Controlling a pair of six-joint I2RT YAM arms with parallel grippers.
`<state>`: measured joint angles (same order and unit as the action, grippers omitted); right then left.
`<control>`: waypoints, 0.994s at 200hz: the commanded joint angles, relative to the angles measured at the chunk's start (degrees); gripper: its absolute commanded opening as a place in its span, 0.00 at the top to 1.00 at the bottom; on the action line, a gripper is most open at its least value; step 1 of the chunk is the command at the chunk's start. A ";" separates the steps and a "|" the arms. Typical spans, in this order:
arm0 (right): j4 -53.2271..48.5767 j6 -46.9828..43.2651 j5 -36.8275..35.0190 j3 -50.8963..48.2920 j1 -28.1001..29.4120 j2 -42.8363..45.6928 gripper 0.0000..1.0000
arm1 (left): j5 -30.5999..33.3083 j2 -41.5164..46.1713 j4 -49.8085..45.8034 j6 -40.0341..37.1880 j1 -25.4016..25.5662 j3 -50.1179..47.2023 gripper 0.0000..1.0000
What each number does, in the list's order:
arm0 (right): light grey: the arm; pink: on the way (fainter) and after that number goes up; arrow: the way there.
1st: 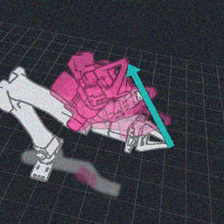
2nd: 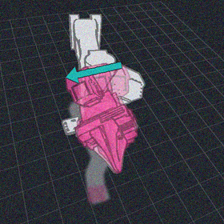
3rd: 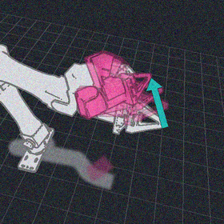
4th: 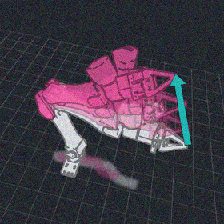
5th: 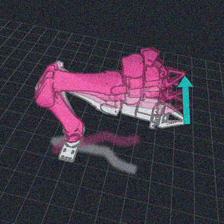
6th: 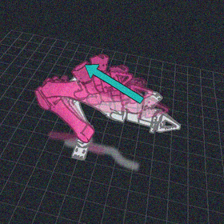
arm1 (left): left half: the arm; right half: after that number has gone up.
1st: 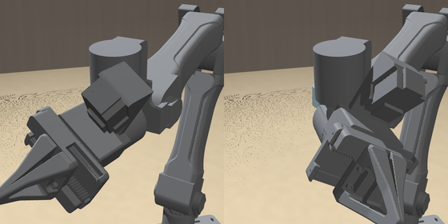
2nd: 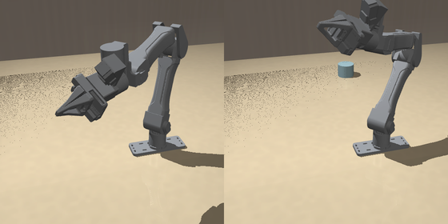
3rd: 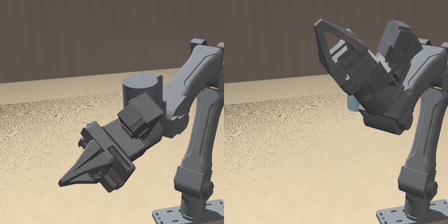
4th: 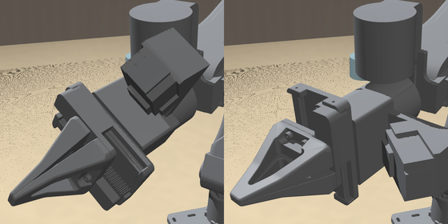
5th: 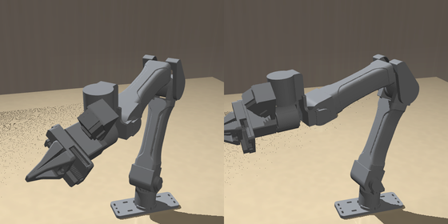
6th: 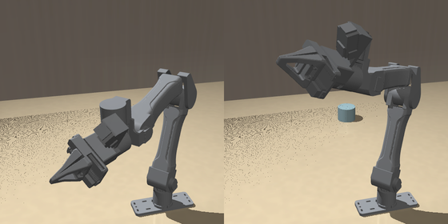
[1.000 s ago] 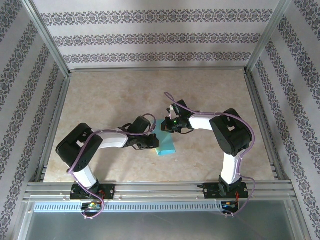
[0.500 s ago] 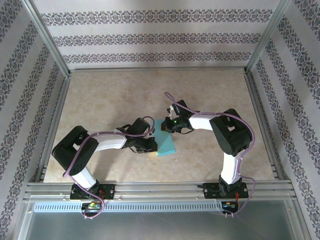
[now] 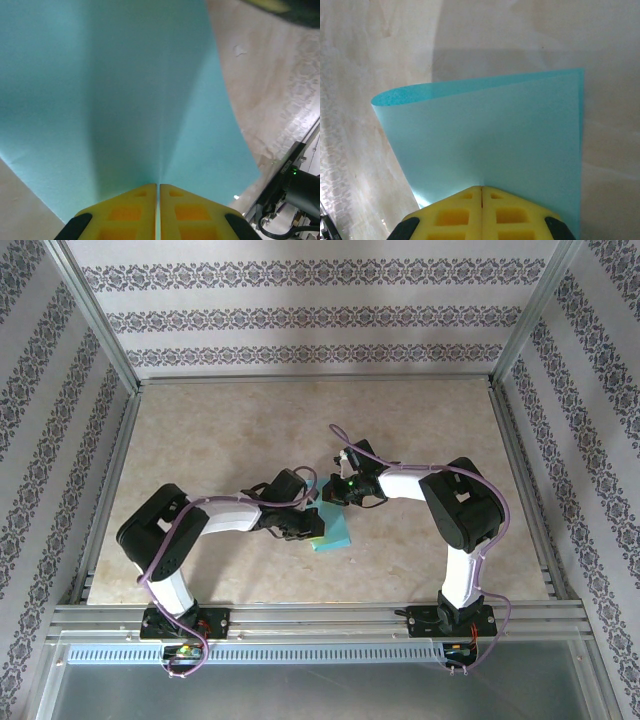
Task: Fold a paper plane with a square sheet of paper (fold left side to right side)
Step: First fold the square sheet of paper in half at the center of the table.
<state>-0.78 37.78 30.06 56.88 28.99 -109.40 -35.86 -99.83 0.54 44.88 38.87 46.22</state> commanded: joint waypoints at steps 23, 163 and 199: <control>-3.46 -0.34 -5.28 -1.49 -0.96 -2.03 1.00 | -1.50 -0.21 1.13 0.80 0.15 -2.85 0.89; -3.57 -1.21 -4.93 -1.47 -0.91 -1.69 1.00 | -2.42 10.01 -6.75 -1.69 1.35 -8.51 0.89; -3.33 -1.39 -4.58 -1.21 -0.61 -1.45 1.00 | -3.12 12.46 -7.59 -3.52 -3.67 -4.28 0.89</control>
<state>-0.78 37.56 30.09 56.90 28.99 -109.38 -38.02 -88.90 -4.43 44.10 38.44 38.28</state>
